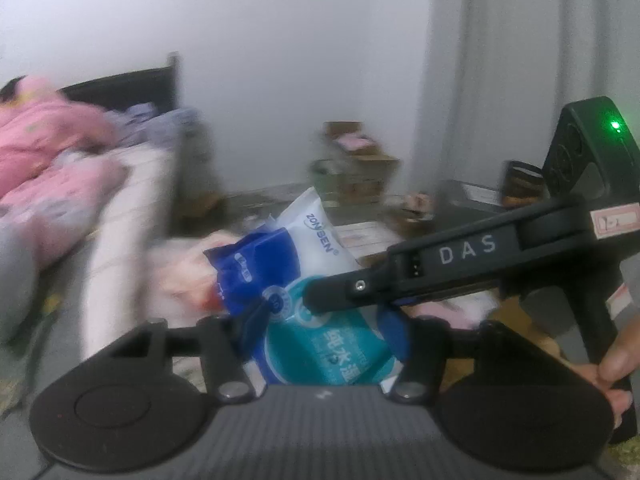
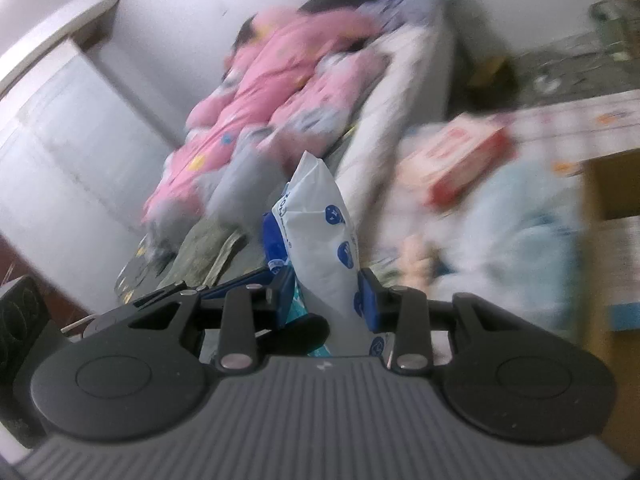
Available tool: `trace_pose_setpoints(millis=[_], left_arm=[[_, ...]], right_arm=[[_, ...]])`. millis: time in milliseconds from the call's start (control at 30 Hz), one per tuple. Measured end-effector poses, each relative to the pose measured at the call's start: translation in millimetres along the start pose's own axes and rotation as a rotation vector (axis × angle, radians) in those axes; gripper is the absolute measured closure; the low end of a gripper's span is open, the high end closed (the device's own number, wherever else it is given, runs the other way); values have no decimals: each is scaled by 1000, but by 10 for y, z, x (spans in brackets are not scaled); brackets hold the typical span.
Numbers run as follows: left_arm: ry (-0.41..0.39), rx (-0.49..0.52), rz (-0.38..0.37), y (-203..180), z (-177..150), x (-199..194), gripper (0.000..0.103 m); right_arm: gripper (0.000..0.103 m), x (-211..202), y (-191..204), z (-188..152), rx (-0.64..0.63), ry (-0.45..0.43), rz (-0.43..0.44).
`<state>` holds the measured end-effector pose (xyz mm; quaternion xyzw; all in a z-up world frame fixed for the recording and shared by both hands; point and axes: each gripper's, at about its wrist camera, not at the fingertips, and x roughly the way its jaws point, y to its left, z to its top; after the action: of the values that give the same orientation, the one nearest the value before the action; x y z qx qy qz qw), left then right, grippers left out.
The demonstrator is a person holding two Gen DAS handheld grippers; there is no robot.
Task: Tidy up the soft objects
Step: 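Carry the wipes pack with the right gripper over the cardboard box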
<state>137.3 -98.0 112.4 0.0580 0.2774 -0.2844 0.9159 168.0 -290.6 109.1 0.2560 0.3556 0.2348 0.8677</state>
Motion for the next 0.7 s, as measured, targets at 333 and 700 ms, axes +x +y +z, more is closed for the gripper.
trace_pose_setpoints(millis=[333,700], left_arm=[[162,112,-223,-1240,236,953,41],[492,115,-259,-1458,-252,1797,48]], right_arm=[[69,-1229,-1350,-71,207,-94,-144],[70,-886,-2594,-636,424,141,-150]])
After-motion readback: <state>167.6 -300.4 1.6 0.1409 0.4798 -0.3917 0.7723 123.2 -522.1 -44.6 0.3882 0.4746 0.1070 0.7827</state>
